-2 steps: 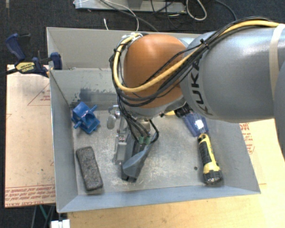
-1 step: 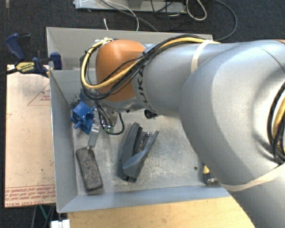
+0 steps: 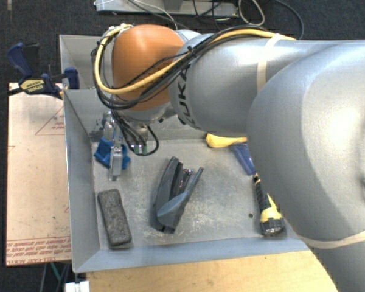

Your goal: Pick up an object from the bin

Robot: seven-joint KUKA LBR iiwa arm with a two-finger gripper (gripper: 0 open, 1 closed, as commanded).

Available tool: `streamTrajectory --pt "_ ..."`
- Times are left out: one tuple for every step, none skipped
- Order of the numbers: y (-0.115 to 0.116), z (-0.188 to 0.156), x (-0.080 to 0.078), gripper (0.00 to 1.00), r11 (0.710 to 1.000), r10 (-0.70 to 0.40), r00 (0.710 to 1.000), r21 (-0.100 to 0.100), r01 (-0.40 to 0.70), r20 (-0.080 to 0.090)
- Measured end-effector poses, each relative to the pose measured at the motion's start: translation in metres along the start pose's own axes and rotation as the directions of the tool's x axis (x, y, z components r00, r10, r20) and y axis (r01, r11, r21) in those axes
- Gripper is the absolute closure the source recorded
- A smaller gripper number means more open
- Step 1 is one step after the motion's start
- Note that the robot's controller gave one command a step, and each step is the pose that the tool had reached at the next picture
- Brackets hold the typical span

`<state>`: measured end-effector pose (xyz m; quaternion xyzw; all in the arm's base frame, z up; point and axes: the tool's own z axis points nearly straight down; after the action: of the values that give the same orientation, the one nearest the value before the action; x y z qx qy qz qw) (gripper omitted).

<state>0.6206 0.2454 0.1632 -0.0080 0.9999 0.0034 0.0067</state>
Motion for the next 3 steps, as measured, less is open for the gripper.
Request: streamTrajectory --pt "0.004 0.057 -0.005 0.00 0.903 0.429 0.903 0.005 -0.430 0.010" --pt "-0.009 0.093 0.005 0.00 0.975 0.223 0.975 0.000 -0.223 -0.001" --pt "0.000 0.091 0.000 1.00 0.899 0.439 0.898 -0.001 -0.439 0.015"
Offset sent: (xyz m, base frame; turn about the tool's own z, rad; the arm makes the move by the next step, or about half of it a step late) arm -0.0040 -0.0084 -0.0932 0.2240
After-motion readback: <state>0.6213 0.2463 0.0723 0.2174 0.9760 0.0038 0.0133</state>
